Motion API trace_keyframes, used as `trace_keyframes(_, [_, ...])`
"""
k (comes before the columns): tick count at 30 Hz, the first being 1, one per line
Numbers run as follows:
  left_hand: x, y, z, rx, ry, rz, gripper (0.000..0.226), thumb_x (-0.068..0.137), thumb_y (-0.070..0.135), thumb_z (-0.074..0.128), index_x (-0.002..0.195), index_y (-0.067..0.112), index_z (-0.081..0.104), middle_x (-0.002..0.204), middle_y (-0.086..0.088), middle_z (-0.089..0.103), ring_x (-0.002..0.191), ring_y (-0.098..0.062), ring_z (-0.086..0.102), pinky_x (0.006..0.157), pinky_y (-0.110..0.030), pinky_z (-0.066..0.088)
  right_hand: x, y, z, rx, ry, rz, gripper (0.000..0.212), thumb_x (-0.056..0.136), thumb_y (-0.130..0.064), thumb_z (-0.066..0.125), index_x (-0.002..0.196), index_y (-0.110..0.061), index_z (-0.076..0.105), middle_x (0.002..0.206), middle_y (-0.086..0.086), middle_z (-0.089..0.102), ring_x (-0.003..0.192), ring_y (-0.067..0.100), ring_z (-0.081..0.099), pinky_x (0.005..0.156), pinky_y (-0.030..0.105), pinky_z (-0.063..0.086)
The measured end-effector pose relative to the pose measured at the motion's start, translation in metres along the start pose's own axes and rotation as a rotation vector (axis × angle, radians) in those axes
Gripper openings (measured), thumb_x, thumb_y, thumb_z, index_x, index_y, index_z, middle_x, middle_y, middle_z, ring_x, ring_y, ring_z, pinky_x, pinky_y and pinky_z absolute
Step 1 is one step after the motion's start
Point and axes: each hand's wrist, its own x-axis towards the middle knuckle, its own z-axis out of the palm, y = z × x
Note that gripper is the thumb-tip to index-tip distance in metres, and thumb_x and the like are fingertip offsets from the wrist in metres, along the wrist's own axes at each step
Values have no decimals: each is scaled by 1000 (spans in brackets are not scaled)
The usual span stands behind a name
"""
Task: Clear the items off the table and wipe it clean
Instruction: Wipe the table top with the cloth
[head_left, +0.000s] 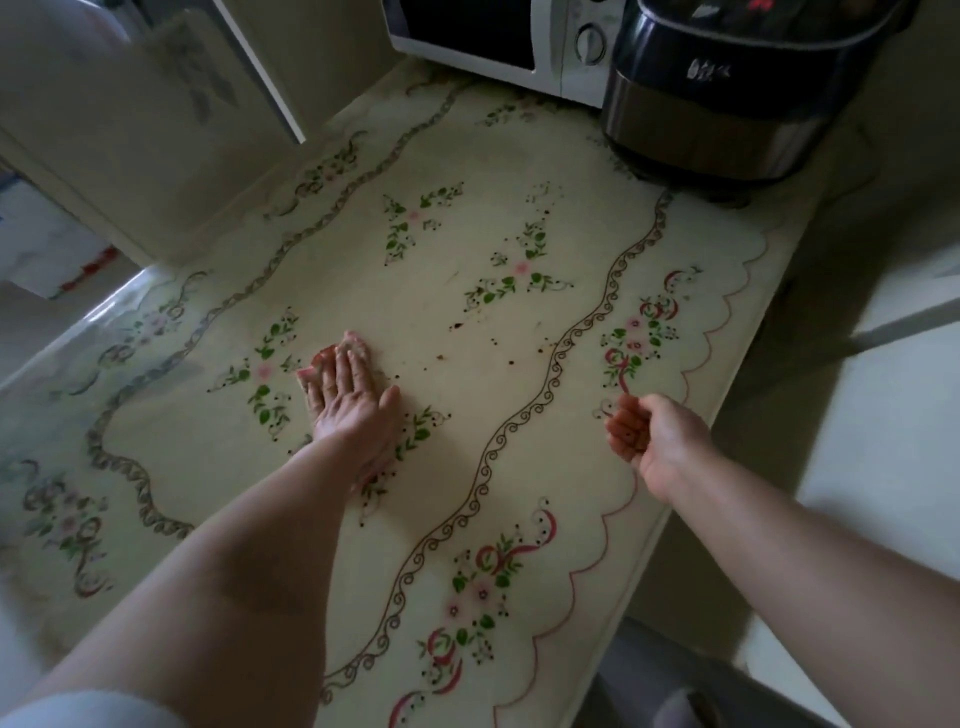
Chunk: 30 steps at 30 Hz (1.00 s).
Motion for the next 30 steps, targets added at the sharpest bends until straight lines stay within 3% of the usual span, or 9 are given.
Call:
trace_keyframes(5, [1,40,6,-26,-8,93,72,101,46,23,150,17,-21,156,-1,-29,143,-16,-26,118,-40,-16,5,-2,-30,47,2,33,28,99,-13,38,83,-7,60,68,5,58,62,15,58,63,27,50])
trace_keyframes(14, [21,98,5,15,1,223,72,101,42,26,150,17,-20,157,-1,-27,144,-17,-26,116,-36,-20,9,-4,-50,79,19,23,31,98,-12,38,78,-9,61,67,4,58,63,15,58,62,26,49])
trace_keyframes(30, [16,165,16,165,6,723,65,102,35,24,152,15,-13,159,-5,-19,144,-19,-24,113,-37,-23,6,19,-69,141,155,-16,28,98,-13,39,81,-8,61,68,6,58,63,18,58,65,30,50])
